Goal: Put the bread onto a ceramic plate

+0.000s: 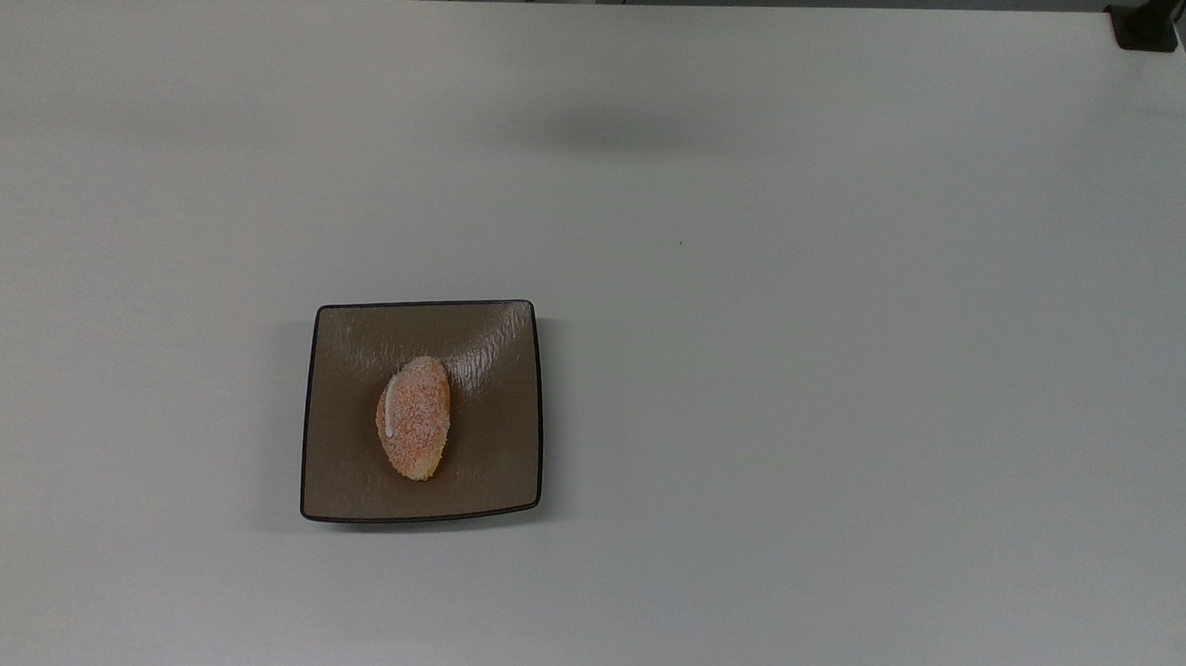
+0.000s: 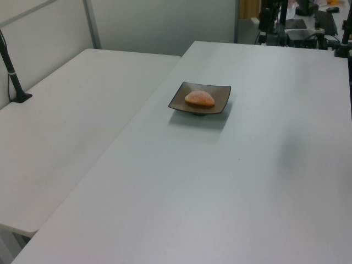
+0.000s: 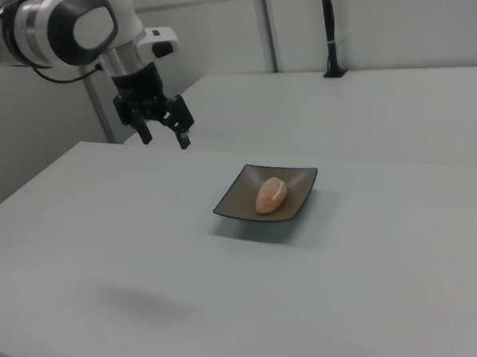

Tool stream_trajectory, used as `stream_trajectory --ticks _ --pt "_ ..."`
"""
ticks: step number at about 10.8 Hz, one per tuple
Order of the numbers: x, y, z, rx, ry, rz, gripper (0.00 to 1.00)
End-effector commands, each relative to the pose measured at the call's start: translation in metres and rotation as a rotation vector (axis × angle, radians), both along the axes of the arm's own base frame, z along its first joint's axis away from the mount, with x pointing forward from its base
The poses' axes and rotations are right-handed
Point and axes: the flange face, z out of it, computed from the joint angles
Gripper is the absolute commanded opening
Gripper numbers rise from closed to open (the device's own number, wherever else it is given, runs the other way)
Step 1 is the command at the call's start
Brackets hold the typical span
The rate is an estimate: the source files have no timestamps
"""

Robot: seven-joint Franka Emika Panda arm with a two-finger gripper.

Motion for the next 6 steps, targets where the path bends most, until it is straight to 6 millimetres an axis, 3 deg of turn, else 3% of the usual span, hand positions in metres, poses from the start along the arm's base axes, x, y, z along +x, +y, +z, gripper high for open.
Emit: stream_trajectory --ticks 1,6 --pt "0.0072 -0.0047 -0.0085 -0.002 -0.015 0.054 1.00" --pt "0.0069 0.0004 -0.0085 -0.002 -0.015 0.057 1.00"
